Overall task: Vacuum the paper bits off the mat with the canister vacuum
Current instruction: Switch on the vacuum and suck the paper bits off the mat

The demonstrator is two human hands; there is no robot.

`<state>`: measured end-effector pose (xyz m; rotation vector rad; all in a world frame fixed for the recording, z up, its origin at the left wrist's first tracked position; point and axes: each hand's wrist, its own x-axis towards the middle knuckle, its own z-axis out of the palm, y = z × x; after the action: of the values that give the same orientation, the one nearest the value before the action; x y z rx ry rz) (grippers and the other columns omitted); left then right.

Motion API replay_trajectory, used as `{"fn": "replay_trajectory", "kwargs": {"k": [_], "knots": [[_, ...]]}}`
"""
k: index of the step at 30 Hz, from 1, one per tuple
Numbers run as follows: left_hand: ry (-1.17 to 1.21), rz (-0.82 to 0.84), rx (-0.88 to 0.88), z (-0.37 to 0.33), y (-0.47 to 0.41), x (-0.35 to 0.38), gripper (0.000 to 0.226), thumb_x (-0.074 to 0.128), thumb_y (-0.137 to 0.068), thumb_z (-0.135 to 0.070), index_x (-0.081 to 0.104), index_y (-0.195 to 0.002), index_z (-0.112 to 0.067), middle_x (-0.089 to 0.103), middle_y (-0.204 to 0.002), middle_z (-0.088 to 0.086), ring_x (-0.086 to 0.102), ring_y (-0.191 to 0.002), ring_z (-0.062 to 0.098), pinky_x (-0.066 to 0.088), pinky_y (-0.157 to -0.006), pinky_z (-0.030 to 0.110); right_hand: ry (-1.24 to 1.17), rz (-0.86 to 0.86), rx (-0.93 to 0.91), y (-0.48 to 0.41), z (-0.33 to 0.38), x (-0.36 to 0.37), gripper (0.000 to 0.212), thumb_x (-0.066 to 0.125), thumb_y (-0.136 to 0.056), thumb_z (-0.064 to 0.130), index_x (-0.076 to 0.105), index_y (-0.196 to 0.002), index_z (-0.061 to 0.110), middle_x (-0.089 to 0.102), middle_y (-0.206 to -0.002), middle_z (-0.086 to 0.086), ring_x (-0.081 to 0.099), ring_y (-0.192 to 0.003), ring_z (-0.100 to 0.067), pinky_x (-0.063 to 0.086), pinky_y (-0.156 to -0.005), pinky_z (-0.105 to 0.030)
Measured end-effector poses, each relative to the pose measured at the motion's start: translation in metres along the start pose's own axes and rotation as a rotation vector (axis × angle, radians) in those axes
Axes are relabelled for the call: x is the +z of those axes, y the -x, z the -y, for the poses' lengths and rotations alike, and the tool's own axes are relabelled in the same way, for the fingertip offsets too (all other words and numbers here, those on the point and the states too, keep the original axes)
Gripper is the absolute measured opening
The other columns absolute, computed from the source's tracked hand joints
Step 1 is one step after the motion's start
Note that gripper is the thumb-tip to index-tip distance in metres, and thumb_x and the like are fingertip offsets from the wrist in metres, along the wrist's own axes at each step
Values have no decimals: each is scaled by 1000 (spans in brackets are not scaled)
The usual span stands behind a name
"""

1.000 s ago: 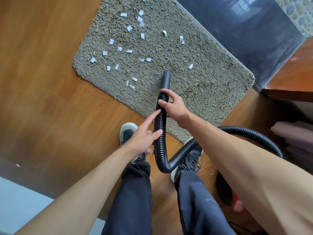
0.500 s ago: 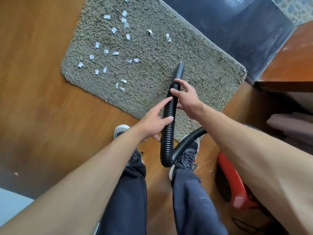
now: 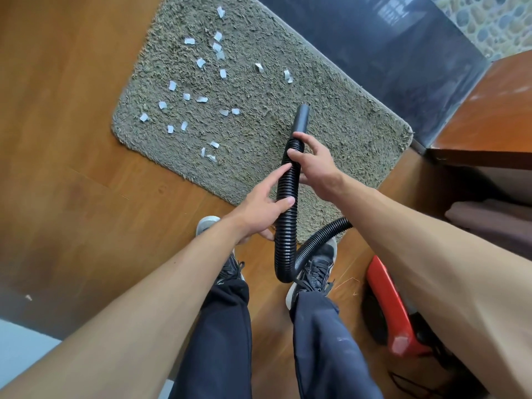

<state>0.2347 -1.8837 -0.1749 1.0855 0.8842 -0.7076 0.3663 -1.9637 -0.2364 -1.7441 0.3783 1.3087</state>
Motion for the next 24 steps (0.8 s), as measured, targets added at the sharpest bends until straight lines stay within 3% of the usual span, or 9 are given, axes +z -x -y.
{"fn": "replay_trajectory", "kwargs": {"k": [9,14,19,24], "knots": [[62,18,47,-28,31,-31,65,55,-100,-19,26,-143,-59,71,-97,2,72,-89,19,62,-65,46,24,53,-11,20,51,23,45,59,-94,4,53,-134,22,62,-111,-11,65,-83,-18,58,-61,-33],[123,35,40,-40,39,-35,68,56,-99,-16,28,-142,-60,73,-107,11,73,-97,26,59,-71,58,52,65,3,27,71,26,44,58,-94,3,52,-134,20,61,-114,-13,65,-84,-21,56,-54,-29],[134,41,22,-47,35,-26,66,56,-99,-16,27,-142,-58,73,-100,3,72,-97,24,60,-61,45,82,70,63,25,75,18,42,54,-96,3,52,-135,20,57,-125,-15,64,-97,-26,58,-63,-36],[115,-10,-5,-53,19,-16,66,58,-98,-17,30,-140,-59,74,-102,7,72,-97,25,59,-72,59,134,63,86,10,75,12,39,51,-98,4,53,-132,23,58,-123,-14,62,-85,-19,53,-55,-31]]}}
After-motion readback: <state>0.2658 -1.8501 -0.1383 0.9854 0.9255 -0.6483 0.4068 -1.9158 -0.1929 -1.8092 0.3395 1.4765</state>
